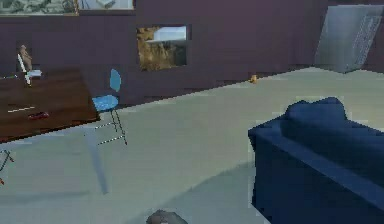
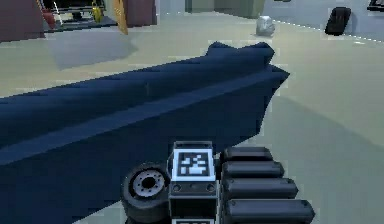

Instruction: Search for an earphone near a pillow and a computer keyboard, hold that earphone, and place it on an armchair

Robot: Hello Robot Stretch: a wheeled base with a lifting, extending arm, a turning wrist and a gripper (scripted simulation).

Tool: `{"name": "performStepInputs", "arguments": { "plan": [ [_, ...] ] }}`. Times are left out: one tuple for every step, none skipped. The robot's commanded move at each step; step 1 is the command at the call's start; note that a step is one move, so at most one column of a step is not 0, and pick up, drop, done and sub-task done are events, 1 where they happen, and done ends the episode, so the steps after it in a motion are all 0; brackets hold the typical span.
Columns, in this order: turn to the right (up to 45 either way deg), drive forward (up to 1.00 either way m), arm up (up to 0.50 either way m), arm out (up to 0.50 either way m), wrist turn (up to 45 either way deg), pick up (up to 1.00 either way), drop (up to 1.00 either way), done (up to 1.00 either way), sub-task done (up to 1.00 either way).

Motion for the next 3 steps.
{"name": "performStepInputs", "arguments": {
  "plan": [
    [-45.0,0.00,0.00,0.00,0.0,0.00,0.00,0.00,0.00],
    [-18.0,0.00,0.00,0.00,0.0,0.00,0.00,0.00,0.00],
    [45.0,0.00,0.00,0.00,0.0,0.00,0.00,0.00,0.00]
  ]
}}
